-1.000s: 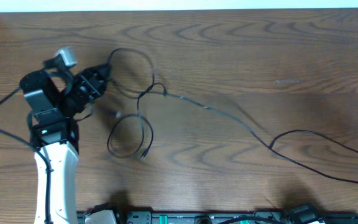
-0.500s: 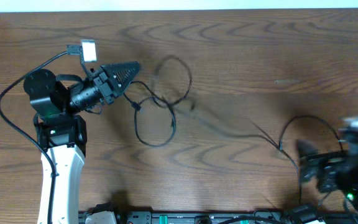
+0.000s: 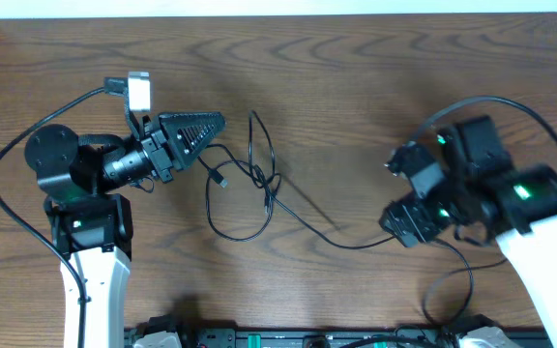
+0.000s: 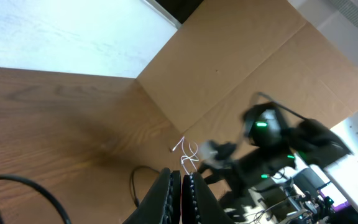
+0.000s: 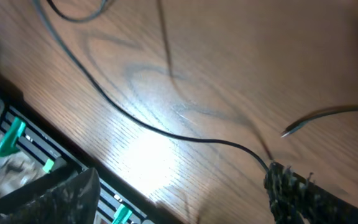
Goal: Untangle cables
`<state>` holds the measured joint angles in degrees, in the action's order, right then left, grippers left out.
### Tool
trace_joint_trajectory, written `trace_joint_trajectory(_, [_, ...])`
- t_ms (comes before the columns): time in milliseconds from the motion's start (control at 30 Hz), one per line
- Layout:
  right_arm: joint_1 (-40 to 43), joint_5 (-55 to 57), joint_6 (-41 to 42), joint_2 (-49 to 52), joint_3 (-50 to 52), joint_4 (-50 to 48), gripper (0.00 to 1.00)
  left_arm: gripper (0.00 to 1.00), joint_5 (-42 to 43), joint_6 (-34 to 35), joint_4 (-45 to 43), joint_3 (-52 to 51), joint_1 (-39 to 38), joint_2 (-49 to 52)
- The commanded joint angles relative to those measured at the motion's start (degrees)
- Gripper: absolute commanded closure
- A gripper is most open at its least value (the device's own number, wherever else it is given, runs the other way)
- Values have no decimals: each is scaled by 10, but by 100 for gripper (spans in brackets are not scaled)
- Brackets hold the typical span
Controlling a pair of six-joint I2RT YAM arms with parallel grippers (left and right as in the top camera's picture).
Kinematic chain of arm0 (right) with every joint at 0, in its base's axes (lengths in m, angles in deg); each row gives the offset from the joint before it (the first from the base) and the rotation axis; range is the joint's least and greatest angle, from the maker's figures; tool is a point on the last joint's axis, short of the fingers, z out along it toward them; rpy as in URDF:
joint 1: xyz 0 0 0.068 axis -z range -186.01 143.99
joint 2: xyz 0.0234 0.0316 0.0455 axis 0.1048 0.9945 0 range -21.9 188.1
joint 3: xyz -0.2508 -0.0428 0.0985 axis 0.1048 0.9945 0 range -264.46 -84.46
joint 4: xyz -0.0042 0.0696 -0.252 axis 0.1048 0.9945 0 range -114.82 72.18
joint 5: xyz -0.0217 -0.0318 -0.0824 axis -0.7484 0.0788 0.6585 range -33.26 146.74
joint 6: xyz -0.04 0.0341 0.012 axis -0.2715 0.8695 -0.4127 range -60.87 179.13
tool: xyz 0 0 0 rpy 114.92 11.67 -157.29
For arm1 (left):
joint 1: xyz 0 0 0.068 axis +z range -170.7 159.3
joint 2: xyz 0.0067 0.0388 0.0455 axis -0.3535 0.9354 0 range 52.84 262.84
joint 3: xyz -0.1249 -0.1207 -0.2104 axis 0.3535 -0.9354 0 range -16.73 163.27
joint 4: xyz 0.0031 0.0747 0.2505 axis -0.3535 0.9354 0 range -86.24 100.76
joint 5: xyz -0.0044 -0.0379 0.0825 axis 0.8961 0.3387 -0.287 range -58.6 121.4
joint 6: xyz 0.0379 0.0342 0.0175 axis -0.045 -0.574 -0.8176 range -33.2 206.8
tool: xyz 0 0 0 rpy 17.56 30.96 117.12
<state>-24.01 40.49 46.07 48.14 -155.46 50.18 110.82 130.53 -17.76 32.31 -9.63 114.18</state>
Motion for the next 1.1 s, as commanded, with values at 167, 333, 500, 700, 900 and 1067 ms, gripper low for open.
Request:
trace_joint_trajectory(167, [-73, -30, -14, 120, 4, -52, 17, 93, 12, 5, -4, 10, -2, -5])
trace_joint_trajectory(333, [-133, -30, -38, 165, 4, -89, 7, 93, 12, 5, -4, 10, -2, -5])
trace_joint_trajectory(500, [-186, -21, -59, 198, 5, -130, 4, 93, 16, 5, 0, 10, -2, -5])
trace_joint_trajectory(700, [-215, -17, -59, 239, 5, -175, 3, 93, 26, 5, 0, 10, -2, -5])
trace_joint_trajectory(900, [-220, -17, -58, 289, 5, -205, 14, 93, 27, 6, 0, 10, -2, -5])
trace_joint_trajectory(1067, [-220, -19, -36, 313, 5, -223, 99, 93, 27, 5, 0, 10, -2, -5])
